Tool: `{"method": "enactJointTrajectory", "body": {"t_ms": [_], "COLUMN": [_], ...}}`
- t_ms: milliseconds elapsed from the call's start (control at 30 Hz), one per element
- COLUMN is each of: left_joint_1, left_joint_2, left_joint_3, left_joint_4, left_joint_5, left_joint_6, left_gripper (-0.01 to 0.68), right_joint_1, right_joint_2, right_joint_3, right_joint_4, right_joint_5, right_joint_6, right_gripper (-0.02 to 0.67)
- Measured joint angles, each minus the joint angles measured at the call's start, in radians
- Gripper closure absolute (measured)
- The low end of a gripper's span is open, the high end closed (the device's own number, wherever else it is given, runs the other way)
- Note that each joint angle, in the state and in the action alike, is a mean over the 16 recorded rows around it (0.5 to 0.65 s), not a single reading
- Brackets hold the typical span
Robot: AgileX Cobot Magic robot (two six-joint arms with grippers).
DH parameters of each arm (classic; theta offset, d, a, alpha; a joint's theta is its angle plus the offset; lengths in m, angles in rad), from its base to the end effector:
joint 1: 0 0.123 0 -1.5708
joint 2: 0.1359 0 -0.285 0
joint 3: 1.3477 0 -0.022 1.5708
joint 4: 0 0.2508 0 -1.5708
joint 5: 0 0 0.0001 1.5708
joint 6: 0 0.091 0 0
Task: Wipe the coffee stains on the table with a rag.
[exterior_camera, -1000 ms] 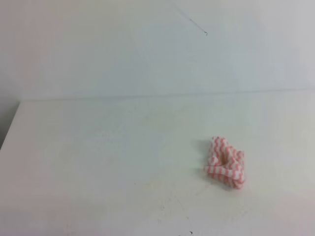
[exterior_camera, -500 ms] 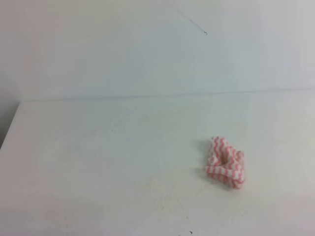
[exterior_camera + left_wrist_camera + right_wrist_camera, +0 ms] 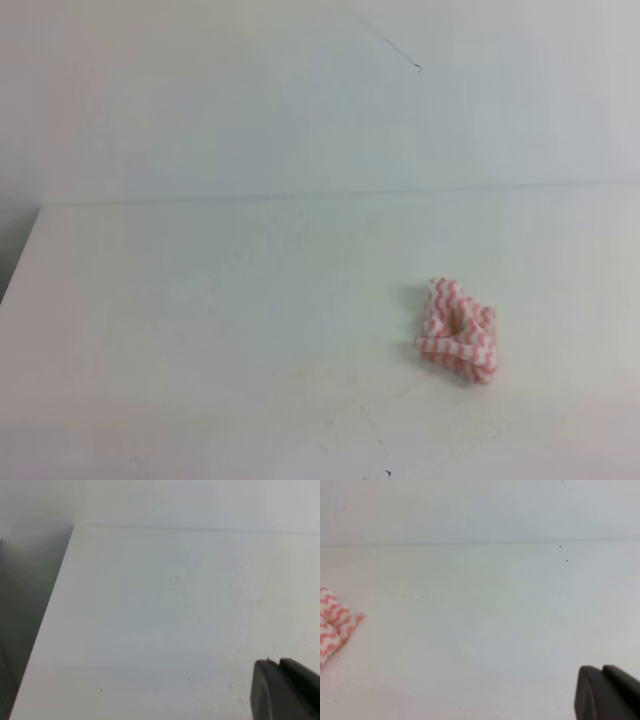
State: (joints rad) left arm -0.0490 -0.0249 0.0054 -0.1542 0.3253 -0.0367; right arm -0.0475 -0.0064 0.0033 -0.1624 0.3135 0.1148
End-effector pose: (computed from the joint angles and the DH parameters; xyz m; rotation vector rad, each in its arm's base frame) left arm 0.0523 -0.0071 0.1837 -0.0845 1.7884 -0.2104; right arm 0.0536 -0.0071 0.1845 0.0427 1.7906 -0.1073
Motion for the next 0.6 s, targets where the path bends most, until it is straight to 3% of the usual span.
{"method": "enactJointTrajectory", "body": {"t_ms": [600], "left_joint_1": [0.000], "left_joint_2": [0.000], "left_joint_3": [0.008], "left_joint_4": [0.000], "left_joint_5": [-0.004], "left_joint_6": [0.000], "left_gripper": [0.674], "right_joint_1": [0.000], "right_joint_2": [0.000], "right_joint_3": [0.000], "right_joint_4": [0.000], "right_joint_5": [0.001], "right_joint_6": [0.000], "right_gripper": [0.651]}}
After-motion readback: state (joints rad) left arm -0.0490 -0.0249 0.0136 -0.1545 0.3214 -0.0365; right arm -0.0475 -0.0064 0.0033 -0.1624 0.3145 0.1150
